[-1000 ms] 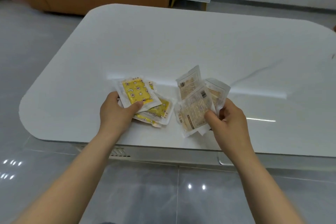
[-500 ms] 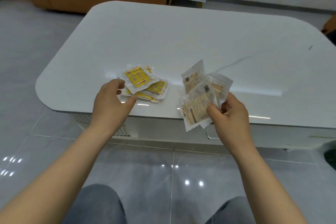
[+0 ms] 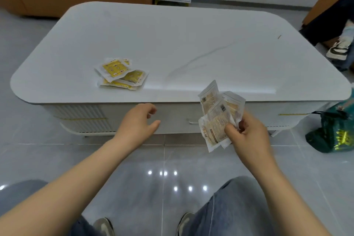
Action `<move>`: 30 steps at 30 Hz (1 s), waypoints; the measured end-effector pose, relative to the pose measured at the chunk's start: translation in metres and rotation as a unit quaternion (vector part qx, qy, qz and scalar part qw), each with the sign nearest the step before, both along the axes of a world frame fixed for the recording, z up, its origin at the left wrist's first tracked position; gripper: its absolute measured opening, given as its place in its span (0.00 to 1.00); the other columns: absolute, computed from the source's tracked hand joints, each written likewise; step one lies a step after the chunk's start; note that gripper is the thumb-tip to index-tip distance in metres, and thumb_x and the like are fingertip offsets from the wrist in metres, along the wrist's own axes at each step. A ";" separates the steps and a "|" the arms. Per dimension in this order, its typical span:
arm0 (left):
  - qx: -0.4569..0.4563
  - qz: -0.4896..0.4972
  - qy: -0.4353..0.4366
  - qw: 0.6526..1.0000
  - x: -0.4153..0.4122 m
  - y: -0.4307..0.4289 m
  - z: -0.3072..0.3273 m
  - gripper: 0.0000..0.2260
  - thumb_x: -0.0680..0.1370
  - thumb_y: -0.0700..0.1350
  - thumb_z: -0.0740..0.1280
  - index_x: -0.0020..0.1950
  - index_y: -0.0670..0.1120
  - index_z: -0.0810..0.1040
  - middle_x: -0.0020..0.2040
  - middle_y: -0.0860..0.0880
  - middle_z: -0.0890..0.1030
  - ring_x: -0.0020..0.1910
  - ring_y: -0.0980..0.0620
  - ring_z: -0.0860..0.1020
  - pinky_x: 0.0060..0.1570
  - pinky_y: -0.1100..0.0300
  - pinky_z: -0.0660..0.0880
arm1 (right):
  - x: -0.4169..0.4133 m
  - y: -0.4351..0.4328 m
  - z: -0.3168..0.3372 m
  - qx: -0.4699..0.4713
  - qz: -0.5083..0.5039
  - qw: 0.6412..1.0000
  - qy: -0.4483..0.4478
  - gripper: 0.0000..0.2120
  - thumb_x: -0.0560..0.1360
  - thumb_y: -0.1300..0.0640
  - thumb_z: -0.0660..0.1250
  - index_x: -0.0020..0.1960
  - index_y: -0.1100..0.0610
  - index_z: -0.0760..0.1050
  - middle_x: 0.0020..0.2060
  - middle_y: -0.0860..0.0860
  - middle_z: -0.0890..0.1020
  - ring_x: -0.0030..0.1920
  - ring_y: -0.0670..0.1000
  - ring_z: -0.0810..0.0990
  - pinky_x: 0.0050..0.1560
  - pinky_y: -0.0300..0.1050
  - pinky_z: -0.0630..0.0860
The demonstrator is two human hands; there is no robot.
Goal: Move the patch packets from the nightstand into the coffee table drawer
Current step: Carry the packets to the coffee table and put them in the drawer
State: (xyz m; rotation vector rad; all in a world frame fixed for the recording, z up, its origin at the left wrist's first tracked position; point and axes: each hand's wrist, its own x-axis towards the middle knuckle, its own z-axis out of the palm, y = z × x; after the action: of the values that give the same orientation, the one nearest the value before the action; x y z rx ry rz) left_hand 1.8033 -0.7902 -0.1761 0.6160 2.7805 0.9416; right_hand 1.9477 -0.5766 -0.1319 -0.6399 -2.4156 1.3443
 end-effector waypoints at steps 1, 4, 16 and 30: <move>-0.015 -0.018 -0.003 1.000 0.003 0.009 -0.004 0.14 0.74 0.45 0.69 0.60 0.46 0.76 0.57 0.49 0.78 0.53 0.52 0.77 0.53 0.58 0.74 | 0.007 0.005 -0.003 0.008 0.000 1.000 -0.011 0.06 0.73 0.64 0.63 0.45 0.56 0.77 0.38 0.56 0.82 0.43 0.58 0.80 0.41 0.55 0.79; -0.054 -0.077 -0.005 0.996 0.007 0.039 -0.015 0.16 0.76 0.45 0.67 0.63 0.45 0.74 0.61 0.48 0.76 0.58 0.50 0.76 0.56 0.59 0.71 | 0.023 0.019 -0.009 0.029 0.004 0.999 -0.028 0.09 0.73 0.64 0.63 0.45 0.52 0.77 0.37 0.53 0.82 0.42 0.57 0.80 0.41 0.57 0.78; -0.195 -0.205 -0.023 0.959 0.004 0.104 -0.077 0.24 0.78 0.45 0.63 0.73 0.44 0.63 0.71 0.44 0.66 0.66 0.43 0.69 0.63 0.54 0.69 | 0.038 0.033 -0.034 0.039 0.019 0.997 -0.060 0.16 0.74 0.61 0.63 0.43 0.37 0.73 0.40 0.45 0.83 0.44 0.48 0.80 0.43 0.47 0.80; -0.296 -0.250 -0.011 0.922 -0.006 0.114 -0.097 0.24 0.77 0.38 0.59 0.73 0.42 0.61 0.73 0.46 0.58 0.58 0.39 0.74 0.56 0.49 0.74 | 0.033 0.029 -0.047 0.046 0.022 0.995 -0.091 0.21 0.73 0.63 0.63 0.45 0.34 0.72 0.41 0.44 0.83 0.43 0.46 0.80 0.42 0.46 0.79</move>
State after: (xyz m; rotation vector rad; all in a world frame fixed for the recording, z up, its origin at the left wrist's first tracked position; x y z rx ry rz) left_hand 1.7968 -0.6764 -0.2729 1.0971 2.4767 -0.0001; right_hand 1.9803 -0.5476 -0.1794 -0.7172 -2.6330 1.2309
